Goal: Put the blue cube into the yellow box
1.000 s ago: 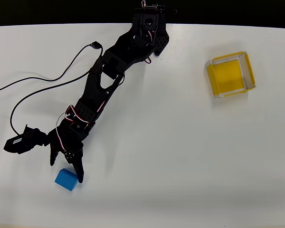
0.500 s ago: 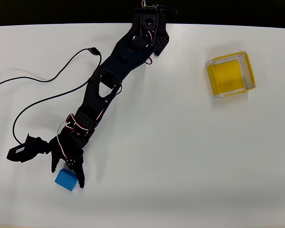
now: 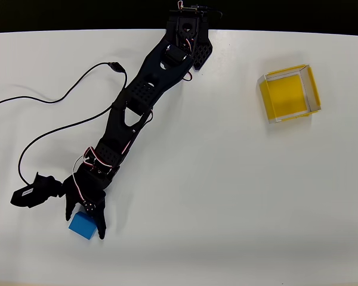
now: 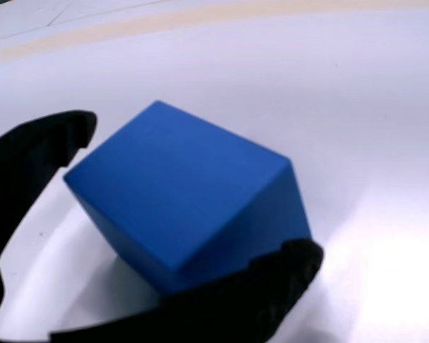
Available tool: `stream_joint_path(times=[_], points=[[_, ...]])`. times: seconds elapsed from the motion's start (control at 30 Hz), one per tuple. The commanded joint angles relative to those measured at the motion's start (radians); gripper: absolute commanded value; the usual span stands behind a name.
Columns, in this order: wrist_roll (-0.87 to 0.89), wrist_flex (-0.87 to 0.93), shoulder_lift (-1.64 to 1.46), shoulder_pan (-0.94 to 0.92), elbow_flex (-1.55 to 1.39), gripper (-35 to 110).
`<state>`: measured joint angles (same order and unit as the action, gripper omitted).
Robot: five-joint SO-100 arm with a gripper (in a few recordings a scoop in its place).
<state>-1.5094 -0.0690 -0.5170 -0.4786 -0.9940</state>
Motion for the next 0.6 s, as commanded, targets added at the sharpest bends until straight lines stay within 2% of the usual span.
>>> stream_joint_path(times=[0.0,0.57], points=[[-0.025,-0.046,-0.074,-0.002,0.129,51],[-0.049,-0.038,-0.041,-0.002,0.153,44]])
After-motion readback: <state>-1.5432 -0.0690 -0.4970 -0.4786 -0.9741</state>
